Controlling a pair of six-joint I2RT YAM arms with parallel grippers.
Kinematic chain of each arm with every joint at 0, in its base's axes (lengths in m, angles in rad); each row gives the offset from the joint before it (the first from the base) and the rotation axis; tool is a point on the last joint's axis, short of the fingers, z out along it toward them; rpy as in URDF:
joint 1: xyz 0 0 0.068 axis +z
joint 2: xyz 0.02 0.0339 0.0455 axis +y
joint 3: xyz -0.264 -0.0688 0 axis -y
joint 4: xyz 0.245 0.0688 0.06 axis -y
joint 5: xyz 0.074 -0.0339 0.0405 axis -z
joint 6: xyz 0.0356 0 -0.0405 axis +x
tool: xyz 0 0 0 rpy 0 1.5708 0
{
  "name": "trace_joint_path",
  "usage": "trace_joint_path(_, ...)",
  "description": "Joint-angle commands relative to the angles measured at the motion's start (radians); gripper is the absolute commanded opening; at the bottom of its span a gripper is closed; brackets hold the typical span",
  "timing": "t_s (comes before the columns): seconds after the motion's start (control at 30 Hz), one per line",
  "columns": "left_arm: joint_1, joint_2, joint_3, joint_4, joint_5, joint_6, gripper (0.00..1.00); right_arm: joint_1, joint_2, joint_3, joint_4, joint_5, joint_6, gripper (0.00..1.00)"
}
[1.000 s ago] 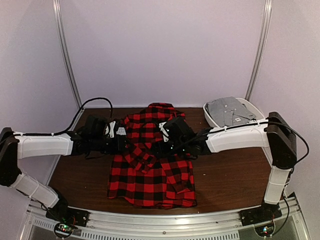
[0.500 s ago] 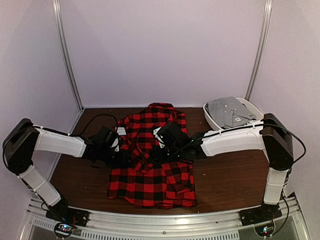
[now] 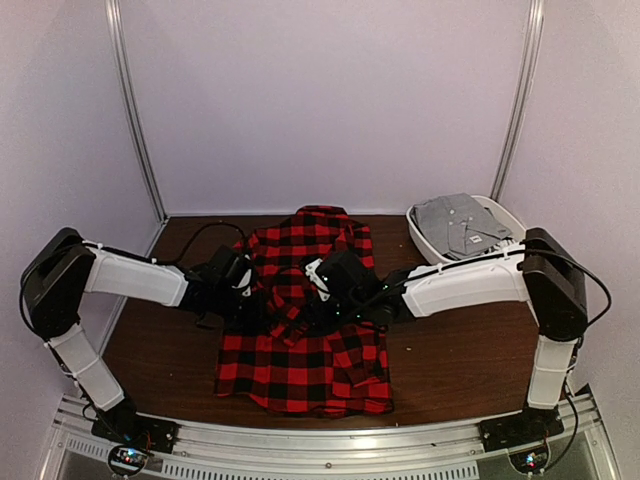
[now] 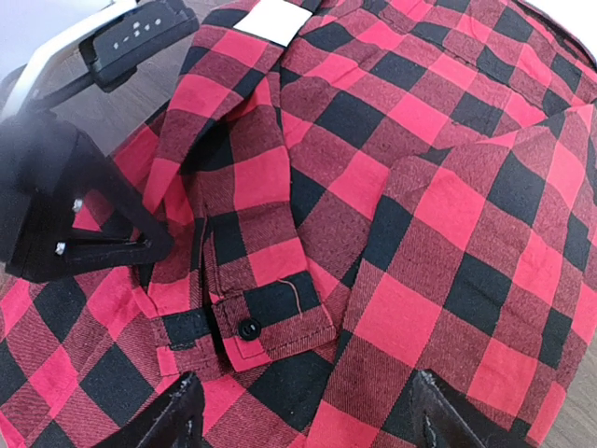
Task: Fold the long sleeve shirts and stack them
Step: Pick up the sleeve from the center of the board.
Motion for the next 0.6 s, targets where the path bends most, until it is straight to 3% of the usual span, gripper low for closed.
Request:
trace_joint_path(0.0,-0.005,-0.021,0.055,-0.024,-0.004,0.016,0.00,-0.003,-0.042,-0.023,0.053,0.010,-0.055,0.77)
trace_joint_path(0.37,0.007,-0.047,0.150,-0.093,0.130,0.021,0.00,0.107,-0.037,-0.135,0.273,0.093,-0.229,0.89)
trace_joint_path(0.57,0.037,-0.041,0.184,-0.129,0.189,0.039,0.00,0.136,0.022,-0.147,0.348,0.169,-0.247,0.94)
